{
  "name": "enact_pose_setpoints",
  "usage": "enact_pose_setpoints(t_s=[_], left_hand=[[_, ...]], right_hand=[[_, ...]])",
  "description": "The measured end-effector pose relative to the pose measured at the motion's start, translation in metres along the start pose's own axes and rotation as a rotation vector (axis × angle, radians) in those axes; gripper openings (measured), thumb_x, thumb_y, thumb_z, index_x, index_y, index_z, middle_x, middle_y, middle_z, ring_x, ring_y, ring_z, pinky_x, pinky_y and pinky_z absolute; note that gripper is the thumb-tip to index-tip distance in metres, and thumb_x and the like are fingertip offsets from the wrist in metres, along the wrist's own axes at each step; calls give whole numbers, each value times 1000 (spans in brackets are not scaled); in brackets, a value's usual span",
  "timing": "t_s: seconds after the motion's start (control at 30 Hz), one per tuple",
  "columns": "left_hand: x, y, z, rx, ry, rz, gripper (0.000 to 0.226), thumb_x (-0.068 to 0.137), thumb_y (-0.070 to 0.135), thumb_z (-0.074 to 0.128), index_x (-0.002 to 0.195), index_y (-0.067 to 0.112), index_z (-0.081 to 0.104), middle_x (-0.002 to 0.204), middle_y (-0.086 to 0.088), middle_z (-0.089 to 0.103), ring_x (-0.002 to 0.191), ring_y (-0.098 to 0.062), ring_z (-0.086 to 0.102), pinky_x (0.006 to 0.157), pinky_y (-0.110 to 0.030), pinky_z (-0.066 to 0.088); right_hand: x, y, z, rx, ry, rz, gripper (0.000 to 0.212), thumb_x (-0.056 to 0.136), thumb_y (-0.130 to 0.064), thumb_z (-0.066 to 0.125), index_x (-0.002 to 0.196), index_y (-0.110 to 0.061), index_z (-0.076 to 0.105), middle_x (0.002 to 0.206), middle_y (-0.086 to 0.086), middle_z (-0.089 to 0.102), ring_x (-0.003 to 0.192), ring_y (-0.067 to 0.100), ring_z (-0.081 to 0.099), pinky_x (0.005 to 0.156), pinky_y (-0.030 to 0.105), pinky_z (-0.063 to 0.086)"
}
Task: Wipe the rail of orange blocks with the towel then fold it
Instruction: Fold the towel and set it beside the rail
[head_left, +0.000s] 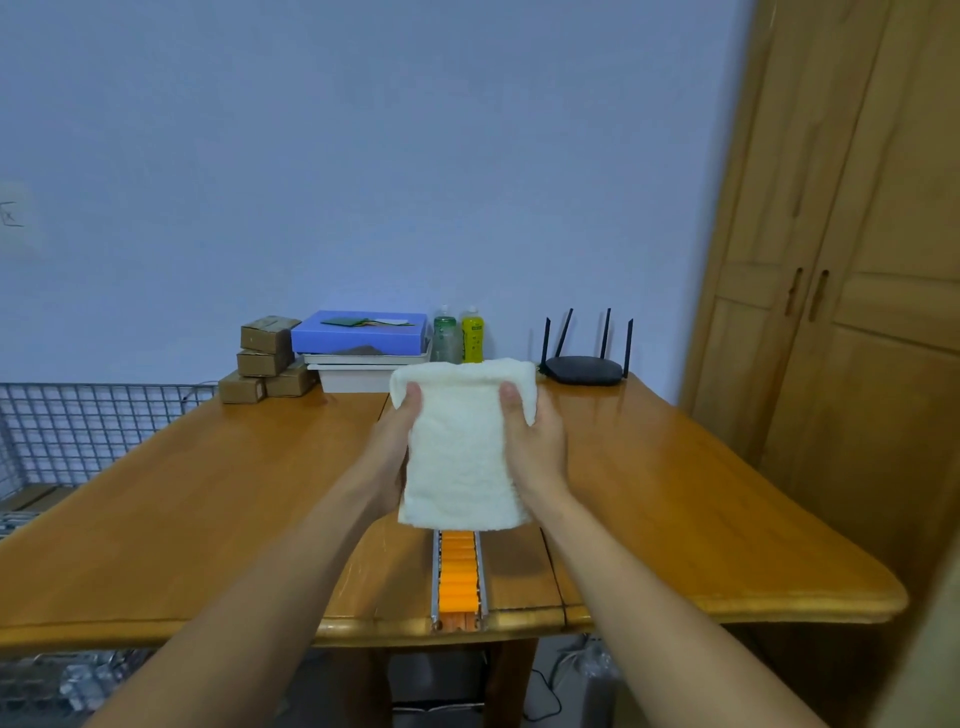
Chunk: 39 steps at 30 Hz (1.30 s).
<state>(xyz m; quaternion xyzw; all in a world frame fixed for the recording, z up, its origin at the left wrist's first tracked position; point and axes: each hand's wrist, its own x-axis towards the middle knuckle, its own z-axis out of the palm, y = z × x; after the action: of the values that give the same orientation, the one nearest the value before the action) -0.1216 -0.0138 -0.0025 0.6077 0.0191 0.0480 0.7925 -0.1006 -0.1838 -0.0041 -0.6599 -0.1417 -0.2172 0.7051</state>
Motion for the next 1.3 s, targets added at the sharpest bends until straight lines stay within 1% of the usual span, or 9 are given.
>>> enact_pose_setpoints(t_s=[0.13,0.3,0.43,0.53,0.67,0.73,1.07,1.17,1.3], left_hand=[[-3,0,11,44,131,150,43,98,60,50,122,26,63,112,-1,76,102,-24,74,83,-46,61],[-6,-2,9,145,235,364,33,98,54,54,107,25,68,102,-1,77,95,-21,75,80,-43,63],[-9,-2,8,171,228,417,27,100,45,55,100,20,66,94,-1,76,84,-16,75,65,-30,62],[-10,-3,6,154,230,401,29,100,44,55,99,17,65,93,-4,75,80,-15,74,63,-29,61],[-12,0,6,124,253,354,32,100,47,52,99,19,66,92,-1,75,80,-16,74,63,-31,60],[-14,0,7,113,253,350,31,101,46,51,102,19,66,93,0,74,80,-14,74,62,-29,58],[-14,-3,5,111,251,340,26,102,46,50,101,25,65,96,0,75,86,-19,75,72,-38,62],[-11,-5,3,124,223,290,26,102,45,52,105,23,66,100,-2,76,89,-21,75,73,-40,63],[-6,-10,-8,352,232,260,34,101,43,58,123,17,58,115,-1,68,96,-13,68,70,-29,54]], right_hand=[[0,5,-4,-60,14,-40,25,97,-55,54,101,-32,62,95,-6,69,92,14,66,78,36,57],[-2,7,-8,-242,28,-128,23,98,-60,50,93,-38,57,81,-14,64,82,13,62,66,29,48],[-2,6,-8,-148,8,-57,27,98,-58,51,100,-33,62,93,-3,66,89,18,64,66,24,47],[-1,6,-6,-40,-4,-2,32,97,-55,54,104,-26,65,101,6,66,91,21,66,65,22,50],[1,6,-2,5,3,6,34,92,-64,54,88,-32,66,96,12,67,93,31,65,77,47,56],[1,5,-2,13,8,9,32,91,-64,54,85,-34,65,97,15,66,94,34,64,79,49,56],[-1,12,0,2,17,38,38,85,-70,56,89,-34,68,102,12,66,93,28,67,80,50,59],[0,11,-3,6,17,50,33,91,-62,57,92,-31,68,100,9,68,91,26,68,73,40,59],[4,9,-11,13,58,59,28,98,-49,56,98,-23,68,93,1,71,87,21,68,70,35,56]])
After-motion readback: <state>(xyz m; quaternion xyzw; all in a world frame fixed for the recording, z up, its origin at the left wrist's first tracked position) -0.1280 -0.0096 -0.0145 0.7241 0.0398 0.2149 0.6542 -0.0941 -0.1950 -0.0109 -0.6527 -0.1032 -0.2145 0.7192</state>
